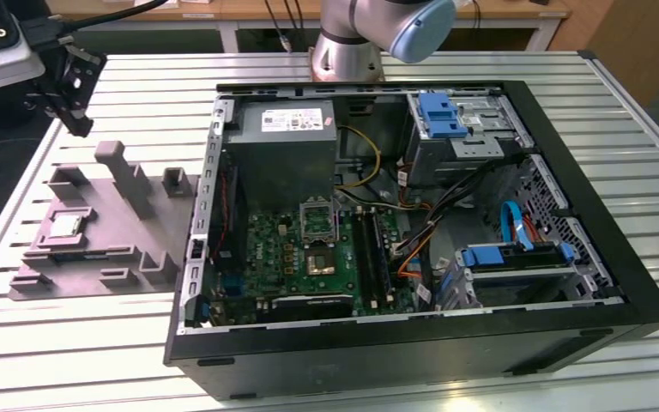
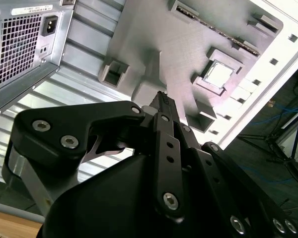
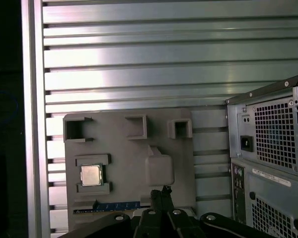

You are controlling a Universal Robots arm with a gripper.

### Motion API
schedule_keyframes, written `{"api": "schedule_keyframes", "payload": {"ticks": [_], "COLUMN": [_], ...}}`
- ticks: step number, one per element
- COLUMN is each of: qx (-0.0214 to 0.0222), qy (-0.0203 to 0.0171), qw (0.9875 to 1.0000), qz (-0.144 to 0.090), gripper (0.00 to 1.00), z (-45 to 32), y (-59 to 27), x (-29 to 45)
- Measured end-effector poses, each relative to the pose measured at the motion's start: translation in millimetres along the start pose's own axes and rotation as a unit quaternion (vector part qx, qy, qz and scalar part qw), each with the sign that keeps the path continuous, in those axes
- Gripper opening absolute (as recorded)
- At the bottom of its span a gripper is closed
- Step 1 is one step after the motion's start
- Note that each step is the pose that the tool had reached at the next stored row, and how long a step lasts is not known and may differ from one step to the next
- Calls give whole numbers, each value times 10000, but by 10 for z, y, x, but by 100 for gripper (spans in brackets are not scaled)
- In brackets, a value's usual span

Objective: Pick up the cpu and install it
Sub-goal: 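Reach for the cpu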

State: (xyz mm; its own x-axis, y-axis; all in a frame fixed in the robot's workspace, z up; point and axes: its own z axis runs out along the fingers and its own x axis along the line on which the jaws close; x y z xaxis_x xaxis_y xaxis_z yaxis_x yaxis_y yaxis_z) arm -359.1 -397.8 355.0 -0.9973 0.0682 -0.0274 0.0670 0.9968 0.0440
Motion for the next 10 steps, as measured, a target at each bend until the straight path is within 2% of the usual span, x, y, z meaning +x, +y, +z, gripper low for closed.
{"api": "schedule_keyframes", "payload": {"ticks": [10], "qx": [0], "qy": [0], "qw": [10000], "qz": [0], "gripper": [11], "z": [-1], "y": [-3], "x": [49]}}
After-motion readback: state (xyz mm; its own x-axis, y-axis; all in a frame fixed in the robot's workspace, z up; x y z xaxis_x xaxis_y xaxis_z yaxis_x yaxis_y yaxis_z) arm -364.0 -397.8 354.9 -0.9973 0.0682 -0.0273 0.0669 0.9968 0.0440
